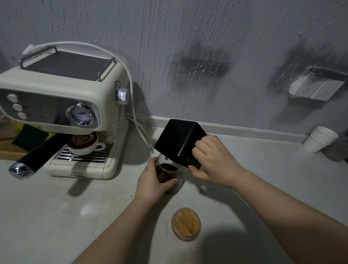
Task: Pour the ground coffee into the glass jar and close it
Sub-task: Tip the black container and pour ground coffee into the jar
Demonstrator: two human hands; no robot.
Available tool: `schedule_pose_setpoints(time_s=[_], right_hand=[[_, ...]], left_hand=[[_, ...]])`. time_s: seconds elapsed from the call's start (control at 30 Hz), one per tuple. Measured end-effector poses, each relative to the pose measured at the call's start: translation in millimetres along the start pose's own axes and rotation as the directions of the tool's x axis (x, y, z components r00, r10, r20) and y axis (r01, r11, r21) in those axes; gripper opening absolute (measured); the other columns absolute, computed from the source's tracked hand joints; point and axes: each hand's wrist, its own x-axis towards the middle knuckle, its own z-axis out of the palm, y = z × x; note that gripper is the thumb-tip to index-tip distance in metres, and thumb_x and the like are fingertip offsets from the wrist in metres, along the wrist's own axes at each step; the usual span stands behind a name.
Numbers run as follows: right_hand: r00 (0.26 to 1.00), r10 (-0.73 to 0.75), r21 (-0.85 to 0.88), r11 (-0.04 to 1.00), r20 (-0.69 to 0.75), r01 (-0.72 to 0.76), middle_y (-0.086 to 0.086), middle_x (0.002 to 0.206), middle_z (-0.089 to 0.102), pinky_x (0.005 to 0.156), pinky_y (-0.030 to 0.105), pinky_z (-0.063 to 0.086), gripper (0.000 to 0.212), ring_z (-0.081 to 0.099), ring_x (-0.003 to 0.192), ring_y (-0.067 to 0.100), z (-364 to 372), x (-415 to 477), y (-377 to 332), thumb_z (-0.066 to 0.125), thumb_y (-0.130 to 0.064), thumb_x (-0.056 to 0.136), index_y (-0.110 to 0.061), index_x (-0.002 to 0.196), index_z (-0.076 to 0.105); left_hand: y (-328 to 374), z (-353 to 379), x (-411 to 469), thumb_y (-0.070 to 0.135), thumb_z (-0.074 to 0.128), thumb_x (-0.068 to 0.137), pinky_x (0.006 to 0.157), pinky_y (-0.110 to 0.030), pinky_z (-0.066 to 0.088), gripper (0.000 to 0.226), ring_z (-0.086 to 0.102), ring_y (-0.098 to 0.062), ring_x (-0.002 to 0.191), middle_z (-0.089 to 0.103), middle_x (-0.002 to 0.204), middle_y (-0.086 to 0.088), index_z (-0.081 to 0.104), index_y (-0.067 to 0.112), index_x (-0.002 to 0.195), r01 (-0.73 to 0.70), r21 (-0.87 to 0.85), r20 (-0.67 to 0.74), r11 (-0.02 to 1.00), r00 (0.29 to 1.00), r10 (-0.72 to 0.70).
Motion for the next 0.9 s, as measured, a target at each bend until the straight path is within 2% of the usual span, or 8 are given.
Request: schedule_pose_setpoints(time_s=[0.1, 0.27, 0.37, 0.5, 0.57, 0.7, 0.83, 0.9], right_hand=[[0.998, 0.033, 0.012, 0.999, -0.049, -0.033, 0.012, 0.066, 0.049, 0.070, 0.033, 0.030, 0.023, 0.047, 0.065, 0.028, -1, 1, 3, 0.063, -0.023, 0.073, -0.005, 0.067, 0.050], [1.000, -0.005, -0.002, 1.000, 0.009, 0.005, 0.013, 0.066, 0.050, 0.071, 0.035, 0.034, 0.025, 0.049, 0.065, 0.029, 4, -4, 1, 0.069, -0.022, 0.069, -0.005, 0.066, 0.051], [1.000, 0.025, -0.008, 1.000, -0.019, -0.025, 0.012, 0.066, 0.050, 0.071, 0.034, 0.033, 0.024, 0.049, 0.065, 0.028, 3, -3, 1, 0.067, -0.023, 0.071, -0.005, 0.067, 0.051], [1.000, -0.013, 0.001, 1.000, -0.001, 0.013, 0.012, 0.065, 0.050, 0.070, 0.037, 0.040, 0.024, 0.050, 0.064, 0.029, 7, -7, -2, 0.056, -0.026, 0.074, -0.005, 0.066, 0.051], [1.000, -0.006, 0.006, 1.000, 0.002, 0.006, 0.012, 0.065, 0.050, 0.071, 0.036, 0.037, 0.023, 0.049, 0.064, 0.029, 8, -7, -2, 0.057, -0.027, 0.074, -0.006, 0.066, 0.050], [0.999, 0.020, 0.020, 1.000, -0.025, -0.019, 0.012, 0.064, 0.048, 0.070, 0.036, 0.035, 0.023, 0.048, 0.064, 0.028, 8, -7, -2, 0.063, -0.024, 0.071, -0.007, 0.065, 0.049], [0.997, -0.020, -0.007, 1.000, -0.074, 0.019, 0.012, 0.063, 0.048, 0.070, 0.035, 0.034, 0.022, 0.049, 0.063, 0.029, 9, -8, 1, 0.059, -0.024, 0.073, -0.006, 0.065, 0.048], [0.996, -0.044, -0.038, 0.998, -0.081, 0.042, 0.012, 0.064, 0.050, 0.072, 0.036, 0.037, 0.021, 0.051, 0.064, 0.030, 10, -9, 2, 0.058, -0.024, 0.073, -0.006, 0.065, 0.050]], left_hand=[[0, 1, 0, 0.042, 0.081, 0.058, 0.072, -0.015, 0.035, 0.080, 0.048, 0.000, 0.091, 0.057, 0.111, 0.008, 0.041, 0.022, 0.125, 0.002, -0.005, 0.007, 1.000, 1.000, -0.002], [-2, 1, 1, 0.042, 0.082, 0.057, 0.069, -0.012, 0.034, 0.081, 0.046, 0.001, 0.089, 0.055, 0.107, 0.011, 0.042, 0.022, 0.124, -0.007, -0.002, -0.002, 1.000, 1.000, 0.007], [-2, 1, 1, 0.042, 0.082, 0.057, 0.063, -0.003, 0.031, 0.081, 0.046, 0.001, 0.088, 0.051, 0.104, 0.015, 0.041, 0.022, 0.124, -0.009, -0.005, -0.005, 1.000, 1.000, 0.009], [-4, 3, 2, 0.042, 0.082, 0.056, 0.069, -0.012, 0.034, 0.084, 0.045, 0.001, 0.088, 0.055, 0.108, 0.010, 0.041, 0.020, 0.126, -0.007, 0.001, -0.012, 1.000, 1.000, 0.007], [-5, 4, 2, 0.042, 0.082, 0.056, 0.070, -0.014, 0.034, 0.084, 0.045, 0.002, 0.089, 0.058, 0.111, 0.006, 0.042, 0.020, 0.126, -0.006, 0.007, -0.016, 1.000, 1.000, 0.006], [-5, 4, 2, 0.043, 0.082, 0.056, 0.070, -0.012, 0.033, 0.084, 0.046, 0.002, 0.089, 0.058, 0.110, 0.007, 0.042, 0.020, 0.126, -0.002, 0.007, -0.015, 1.000, 1.000, 0.002], [-4, 3, 2, 0.041, 0.082, 0.056, 0.063, -0.001, 0.031, 0.081, 0.045, 0.003, 0.086, 0.049, 0.102, 0.016, 0.042, 0.022, 0.123, -0.009, 0.001, -0.017, 1.000, 1.000, 0.009], [-3, 3, 1, 0.042, 0.082, 0.057, 0.064, -0.002, 0.031, 0.082, 0.045, 0.003, 0.088, 0.048, 0.103, 0.017, 0.041, 0.022, 0.125, -0.006, 0.001, -0.013, 1.000, 1.000, 0.006]])
